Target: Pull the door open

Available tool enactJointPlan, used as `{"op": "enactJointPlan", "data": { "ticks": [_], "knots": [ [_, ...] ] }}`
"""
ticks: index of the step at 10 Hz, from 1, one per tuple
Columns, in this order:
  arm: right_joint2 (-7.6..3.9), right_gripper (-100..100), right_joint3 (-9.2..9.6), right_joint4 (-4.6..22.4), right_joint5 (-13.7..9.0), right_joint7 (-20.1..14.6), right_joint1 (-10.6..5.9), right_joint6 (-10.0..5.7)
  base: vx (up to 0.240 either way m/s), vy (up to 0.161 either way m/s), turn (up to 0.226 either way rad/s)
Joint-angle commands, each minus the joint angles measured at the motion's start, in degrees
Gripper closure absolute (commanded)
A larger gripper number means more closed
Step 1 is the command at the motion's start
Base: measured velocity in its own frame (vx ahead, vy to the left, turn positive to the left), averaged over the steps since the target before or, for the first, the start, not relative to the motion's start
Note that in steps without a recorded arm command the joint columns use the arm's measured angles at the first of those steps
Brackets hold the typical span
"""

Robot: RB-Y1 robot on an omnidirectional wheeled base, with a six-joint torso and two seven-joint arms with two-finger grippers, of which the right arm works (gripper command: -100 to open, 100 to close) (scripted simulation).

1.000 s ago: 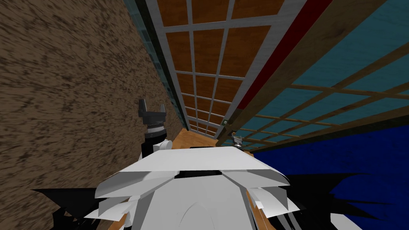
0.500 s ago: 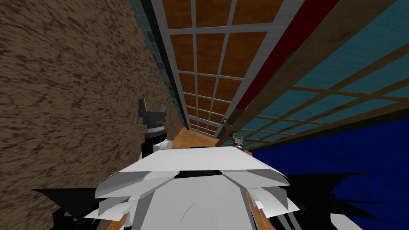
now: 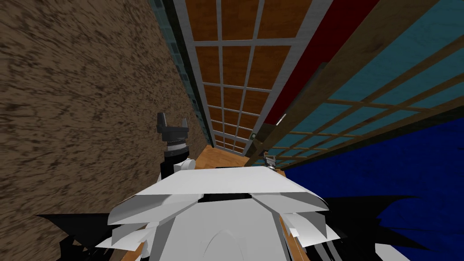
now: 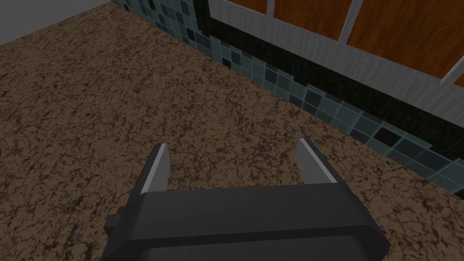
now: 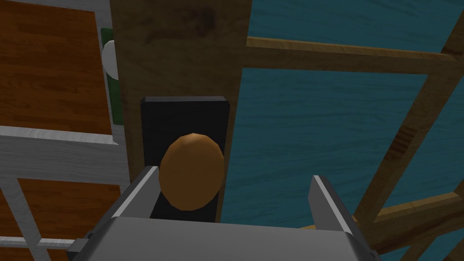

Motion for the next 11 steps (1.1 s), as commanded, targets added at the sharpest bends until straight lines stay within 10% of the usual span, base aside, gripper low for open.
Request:
{"op": "enactJointPlan", "data": {
  "ticks": [1, 5, 6, 11],
  "knots": [
    [-1.43, 100, -1.34, 2.3, -0.8, -0.2, 0.51, 0.67, 0.011, 0.004, 0.008],
    [-1.43, 100, -1.34, 2.3, -0.8, -0.2, 0.51, 0.67, 0.001, -0.004, 0.005],
    [-1.17, 100, 1.90, 1.5, 1.2, -2.2, -0.97, -2.14, -0.111, -0.024, 0.213],
    [-5.14, 100, 7.63, -1.0, 4.4, -7.5, 0.18, -6.10, -0.217, -0.078, 0.203]
  ]
}}
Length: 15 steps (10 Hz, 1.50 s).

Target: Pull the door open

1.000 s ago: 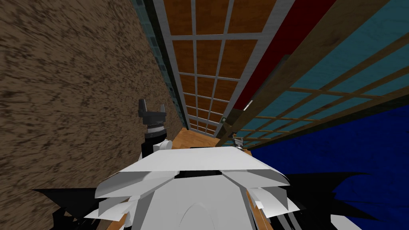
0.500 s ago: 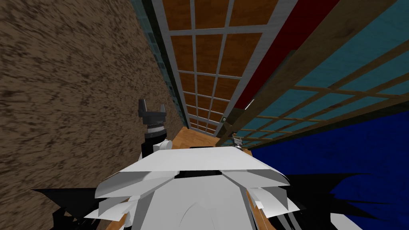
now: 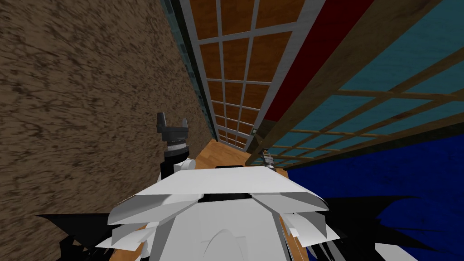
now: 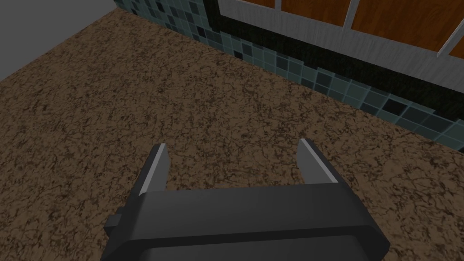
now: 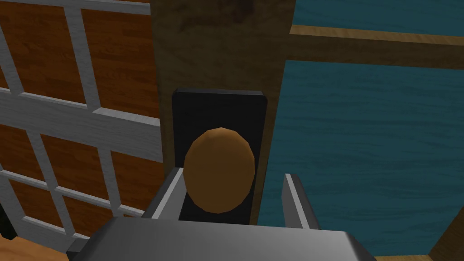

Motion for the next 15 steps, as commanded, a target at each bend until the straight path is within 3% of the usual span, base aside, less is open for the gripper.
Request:
{"op": "enactJointPlan", "data": {
  "ticks": [1, 6, 7, 8, 10, 15],
  "knots": [
    [-1.85, 100, 1.47, -0.6, 0.8, -1.9, 0.78, -1.40, -0.232, -0.068, 0.196],
    [-5.45, 100, 6.67, -2.9, 3.8, -6.7, 1.82, -4.99, -0.203, -0.072, 0.152],
    [-4.64, 100, 6.47, -2.2, 3.6, -6.0, 1.87, -4.12, -0.076, -0.023, 0.036],
    [-5.35, 100, 7.51, -1.5, 4.1, -7.2, 2.36, -5.88, -0.173, -0.040, 0.176],
    [-6.19, 100, 8.34, -0.8, 4.6, -8.3, 2.80, -7.82, -0.258, -0.076, 0.188],
    [-7.88, 100, 9.99, 0.6, 5.4, -10.5, 3.67, -11.69, -0.176, -0.040, 0.120]
  ]
}}
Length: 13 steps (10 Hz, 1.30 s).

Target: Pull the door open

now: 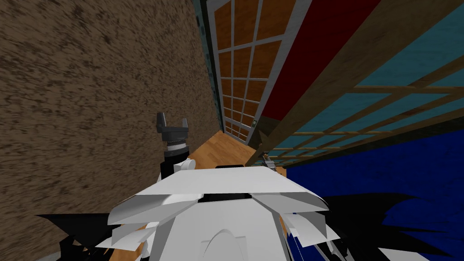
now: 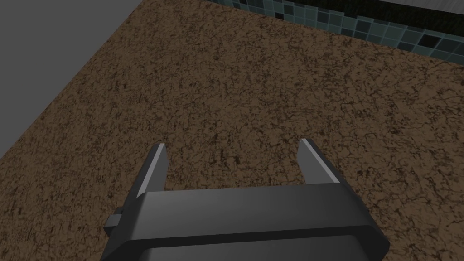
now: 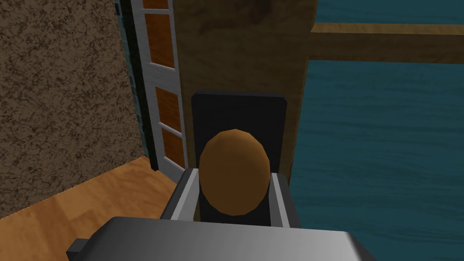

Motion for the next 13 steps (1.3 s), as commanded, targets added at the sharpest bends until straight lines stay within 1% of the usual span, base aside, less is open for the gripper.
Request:
{"op": "enactJointPlan", "data": {
  "ticks": [1, 2, 3, 4, 6, 9, 13],
  "knots": [
    [-0.37, 100, 0.00, 0.9, 0.1, -0.6, -0.45, -1.76, -0.125, -0.012, 0.038],
    [-0.67, 100, 0.29, 1.1, 0.2, -1.0, -0.30, -2.44, -0.123, -0.017, 0.078],
    [-0.31, 100, 0.44, 1.1, 0.3, -0.7, -0.05, -1.37, -0.054, -0.011, 0.019],
    [-0.47, 100, 0.77, 1.8, 0.6, -1.2, -0.16, -2.05, -0.145, -0.010, 0.125],
    [-0.64, 100, 0.95, 2.4, 0.8, -1.6, -0.38, -2.71, -0.215, -0.062, 0.152],
    [-1.02, 100, 1.35, 3.7, 1.3, -2.6, -0.90, -4.25, -0.204, -0.077, 0.155],
    [-1.50, 100, 1.85, 5.3, 2.0, -3.8, -1.53, -6.14, -0.229, -0.050, 0.140]
  ]
}}
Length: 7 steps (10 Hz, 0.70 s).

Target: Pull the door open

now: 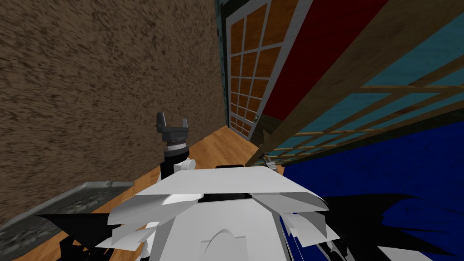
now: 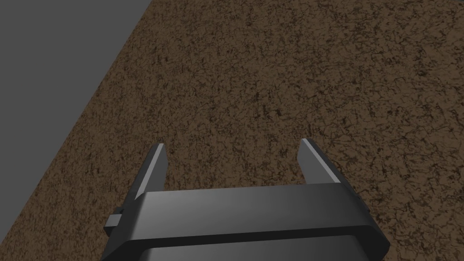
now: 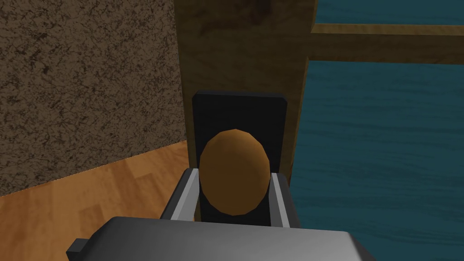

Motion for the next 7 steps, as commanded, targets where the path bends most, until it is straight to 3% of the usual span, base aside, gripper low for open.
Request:
{"op": "enactJointPlan", "data": {
  "ticks": [1, 2, 7],
  "knots": [
    [0.00, 100, 0.00, 0.0, 0.0, 0.0, 0.00, 0.00, -0.106, -0.015, 0.025],
    [0.22, 100, 0.70, 1.6, 0.7, -0.4, 0.17, -2.02, -0.034, 0.005, 0.008],
    [0.50, 100, 1.84, 4.6, 1.9, -1.1, 0.37, -6.28, -0.014, 0.004, 0.010]
  ]
}}
